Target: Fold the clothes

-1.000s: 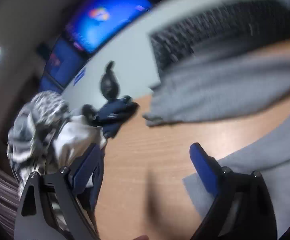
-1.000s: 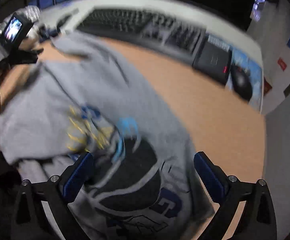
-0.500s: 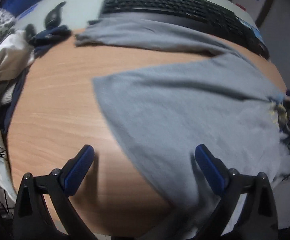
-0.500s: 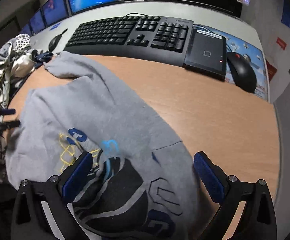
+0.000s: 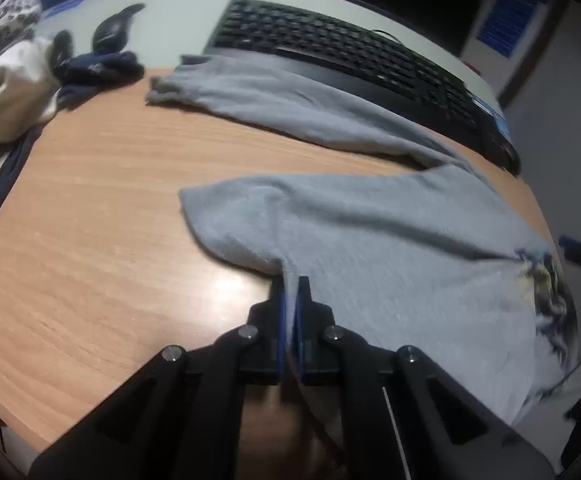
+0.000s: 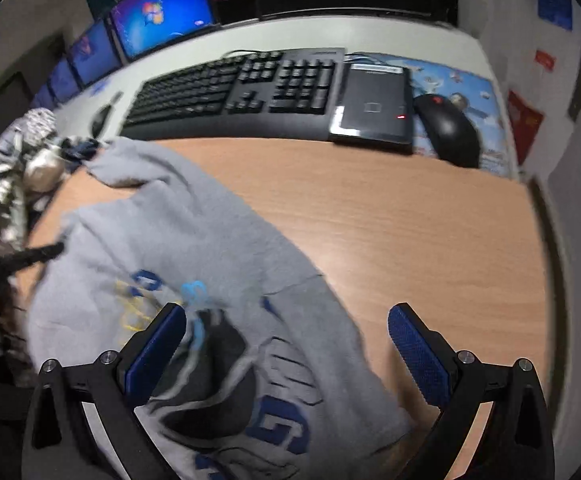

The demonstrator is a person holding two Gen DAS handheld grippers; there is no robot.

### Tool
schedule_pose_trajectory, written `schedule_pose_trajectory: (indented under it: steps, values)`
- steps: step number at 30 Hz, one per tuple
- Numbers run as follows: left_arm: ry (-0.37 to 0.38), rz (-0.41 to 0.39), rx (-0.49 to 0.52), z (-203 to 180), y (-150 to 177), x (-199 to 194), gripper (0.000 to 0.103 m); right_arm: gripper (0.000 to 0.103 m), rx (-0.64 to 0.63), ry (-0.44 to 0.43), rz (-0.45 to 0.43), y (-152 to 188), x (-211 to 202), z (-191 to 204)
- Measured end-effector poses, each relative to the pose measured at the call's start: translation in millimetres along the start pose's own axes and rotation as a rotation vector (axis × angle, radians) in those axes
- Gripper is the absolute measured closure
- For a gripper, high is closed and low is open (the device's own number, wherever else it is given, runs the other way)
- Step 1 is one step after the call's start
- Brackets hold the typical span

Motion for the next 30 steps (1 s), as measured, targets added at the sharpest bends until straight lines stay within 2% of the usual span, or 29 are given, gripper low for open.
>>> schedule_pose_trajectory:
  steps: [3,4,8,11,17,21,23,27,28,30]
  values:
    - [0.055,0.006,-0.044,11.7,5.1,-7.0,0.099,0.002,-0.014,0.026,0.015,-8.7,2.0,-1.5]
    - [0.053,0.006,-0.052,15.2,4.7,-8.1,0.099,0.002,-0.034,0.028,0.031,-12.1,5.6,-0.8]
    - [0.043,0.005,-0.080,29.0,3.4,-12.7,0.099,0.002,-0.161,-0.061,0.118,-26.9,34.1,18.1]
    - [0.009,-0.017,-0.053,27.0,3.1,-16.6,0.099,0.002,-0.272,-0.008,0.174,-36.3,57.1,28.3]
    - [-0.037,-0.008,-0.030,48.0,8.6,-23.1,0.099,0.002,-0.257,-0.058,0.240,-31.9,66.2,14.2]
    - [-0.080,-0.011,0.029,45.5,11.7,-27.2,0.098,0.002,-0.251,-0.086,0.286,-28.0,72.3,6.1]
    - [-0.093,-0.008,0.064,41.4,12.9,-26.7,0.098,0.002,-0.304,-0.050,0.337,-15.7,78.8,15.3]
    - [-0.090,-0.013,0.064,43.8,14.1,-27.9,0.097,0.001,-0.352,-0.013,0.368,-3.8,87.4,22.9]
    - [-0.089,-0.016,0.060,44.1,13.8,-27.8,0.097,0.003,-0.344,-0.011,0.371,-4.3,87.3,22.7]
    - [-0.094,-0.023,0.055,42.6,12.5,-26.4,0.096,0.013,-0.349,-0.018,0.362,-5.2,83.9,27.9]
Point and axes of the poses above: each gripper's, at about its wrist camera, not at the fingertips, and x roughly the way its jaws point, z to its left, y to its underside, the point moved 7 cm from there along x, roughly the way its jaws point, and after that the axes turned 9 degrees about -x, right-handed, at the moved point
